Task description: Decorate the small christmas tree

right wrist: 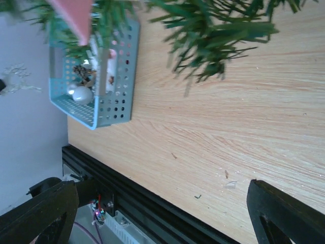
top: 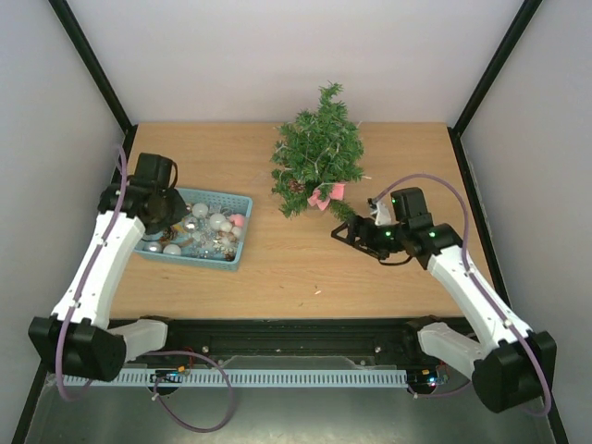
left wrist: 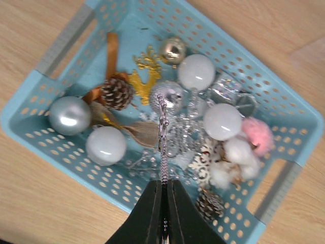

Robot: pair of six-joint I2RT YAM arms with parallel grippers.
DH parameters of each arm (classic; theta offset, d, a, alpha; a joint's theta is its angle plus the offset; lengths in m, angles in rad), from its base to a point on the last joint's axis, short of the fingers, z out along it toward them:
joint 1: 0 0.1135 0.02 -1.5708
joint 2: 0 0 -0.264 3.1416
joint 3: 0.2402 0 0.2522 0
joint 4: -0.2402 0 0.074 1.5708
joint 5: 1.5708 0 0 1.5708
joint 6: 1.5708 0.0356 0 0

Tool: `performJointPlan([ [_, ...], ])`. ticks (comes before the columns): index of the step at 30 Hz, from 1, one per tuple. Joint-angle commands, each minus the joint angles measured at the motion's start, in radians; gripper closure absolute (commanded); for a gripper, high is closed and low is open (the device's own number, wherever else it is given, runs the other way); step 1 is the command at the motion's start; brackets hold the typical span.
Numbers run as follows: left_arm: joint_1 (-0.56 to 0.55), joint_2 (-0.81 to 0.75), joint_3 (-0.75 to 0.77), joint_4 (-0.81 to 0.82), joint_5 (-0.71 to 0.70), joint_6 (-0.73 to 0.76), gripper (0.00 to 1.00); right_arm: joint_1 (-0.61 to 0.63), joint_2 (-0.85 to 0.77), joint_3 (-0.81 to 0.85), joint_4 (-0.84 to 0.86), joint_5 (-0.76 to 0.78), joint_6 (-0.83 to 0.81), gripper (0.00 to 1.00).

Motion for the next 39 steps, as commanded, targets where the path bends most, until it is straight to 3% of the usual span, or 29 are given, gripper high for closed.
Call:
performJointPlan([
  [1, -0.053, -0.08, -0.034, 0.087, 0.054, 0.002, 0.98, 0.004, -0.112, -0.012, 0.024, -0.028, -0.027, 0.08],
  [5, -0.084, -0.156, -0.027, 0.123, 0.11, 0.002, 0.98, 0.012, -0.145, 0.003, 0.042, -0.038, -0.053, 0.08],
  [8, -0.085, -0.208, -0.008, 0.142, 0.235, 0.011, 0.98, 0.02, -0.124, 0.021, 0.082, -0.096, -0.021, 0.08],
  [13, -0.085, -0.392, -0.052, 0.276, 0.501, 0.015, 0.98, 0.046, -0.139, -0.044, 0.302, -0.298, 0.169, 0.09],
  [21, -0.085, -0.678, -0.249, 0.586, 0.794, -0.15, 0.98, 0.065, -0.196, -0.013, 0.525, -0.47, 0.406, 0.1],
  [29, -0.085, -0.727, -0.359, 0.854, 0.99, -0.28, 0.98, 0.066, -0.231, 0.045, 0.552, -0.503, 0.391, 0.1],
  [39, -0.085, -0.735, -0.405, 0.984, 1.088, -0.334, 0.98, 0.066, -0.203, 0.06, 0.5, -0.471, 0.271, 0.12],
])
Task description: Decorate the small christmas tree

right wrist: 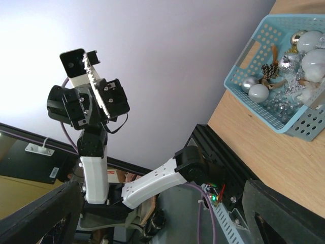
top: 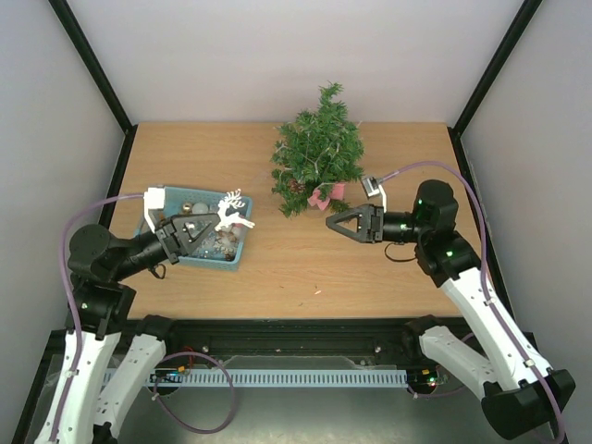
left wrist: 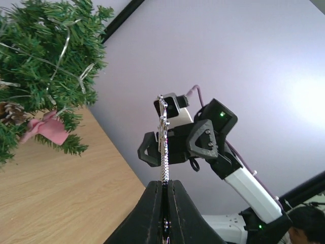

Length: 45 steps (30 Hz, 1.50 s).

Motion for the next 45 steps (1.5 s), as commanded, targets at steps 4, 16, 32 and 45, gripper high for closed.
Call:
performJointPlan([
  [4, 0.0, -0.005, -0.031, 0.108, 0.081, -0.037, 0.98, 0.006, 0.052, 0.081, -0.016, -0.016, -0.076, 0.12],
  [16, 0.0, 0.02, -0.042, 0.162, 0.12, -0.043, 0.98, 0.012, 0.109, 0.153, -0.001, -0.029, -0.078, 0.16],
  [32, -0.098, 0.113, -0.196, 0.785, 0.091, -0.414, 0.97, 0.262, 0.204, 0.318, -0.077, 0.077, -0.254, 0.37],
  [45, -0.267, 0.293, -0.166, 0.841, -0.025, -0.297, 0.97, 0.279, 0.27, 0.362, -0.015, 0.141, -0.247, 0.45],
])
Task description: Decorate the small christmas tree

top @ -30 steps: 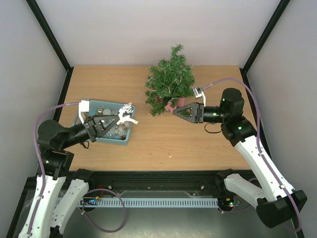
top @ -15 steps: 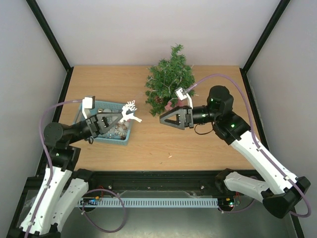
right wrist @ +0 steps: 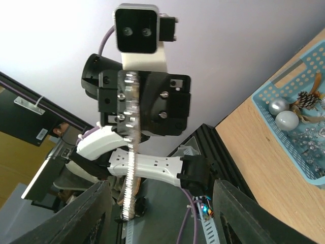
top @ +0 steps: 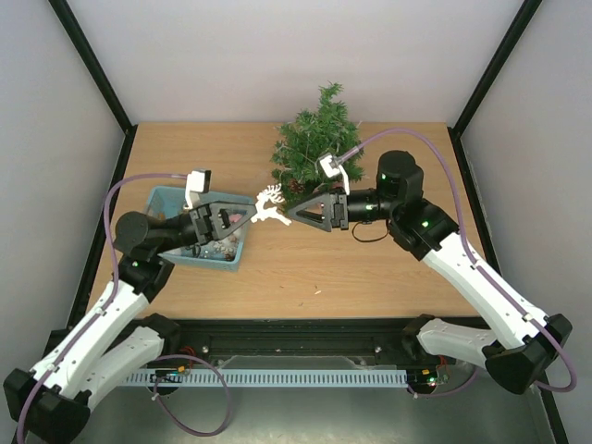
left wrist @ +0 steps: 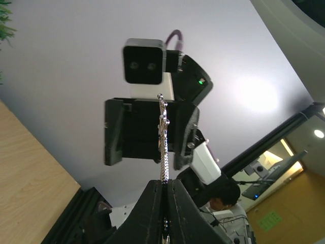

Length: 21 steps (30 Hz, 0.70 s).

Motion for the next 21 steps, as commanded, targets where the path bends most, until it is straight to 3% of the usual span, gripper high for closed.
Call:
performJointPlan([
  [1, -0.011, 0.061, 0.029, 0.101, -0.027, 0.04, 0.97, 0.007, 0.014, 0.055, 0.024, 0.009, -0.017, 0.46],
  [7, -0.013, 0.121, 0.055, 0.126, -0.03, 0.054, 0.98, 0.007, 0.015, 0.063, 0.002, 0.011, -0.029, 0.55],
  [13, -0.015, 0.157, 0.069, 0.18, -0.03, 0.028, 0.98, 0.007, 0.023, 0.073, -0.095, 0.064, -0.099, 0.56],
  [21, -0.021, 0.172, 0.074, 0.193, -0.029, 0.023, 0.98, 0.007, 0.025, 0.067, -0.084, 0.072, -0.094, 0.64],
])
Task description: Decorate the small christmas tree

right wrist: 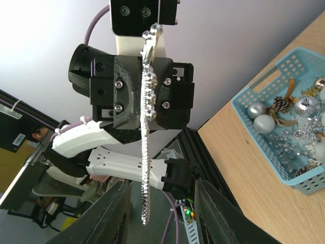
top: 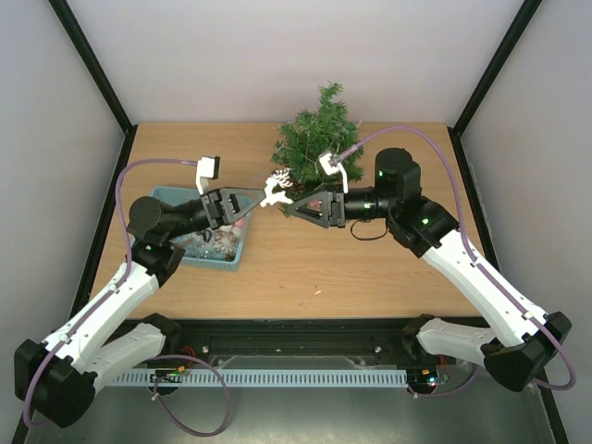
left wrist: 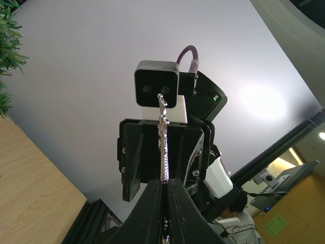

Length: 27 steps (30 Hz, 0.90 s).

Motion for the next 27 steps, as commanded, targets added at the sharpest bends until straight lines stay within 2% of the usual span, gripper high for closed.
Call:
performJointPlan([
  [1, -0.009, 0.001, 0.026, 0.068, -0.002, 0.003, 0.98, 0.005, 0.006, 0.028, -0.009, 0.006, -0.02, 0.65],
  [18, -0.021, 0.002, 0.004, 0.062, -0.006, 0.011, 0.98, 0.005, -0.007, 0.035, 0.013, 0.027, -0.017, 0.73],
  [27, -0.022, 0.003, 0.0, 0.063, -0.006, 0.015, 0.98, 0.005, -0.008, 0.04, 0.02, 0.029, -0.018, 0.83],
])
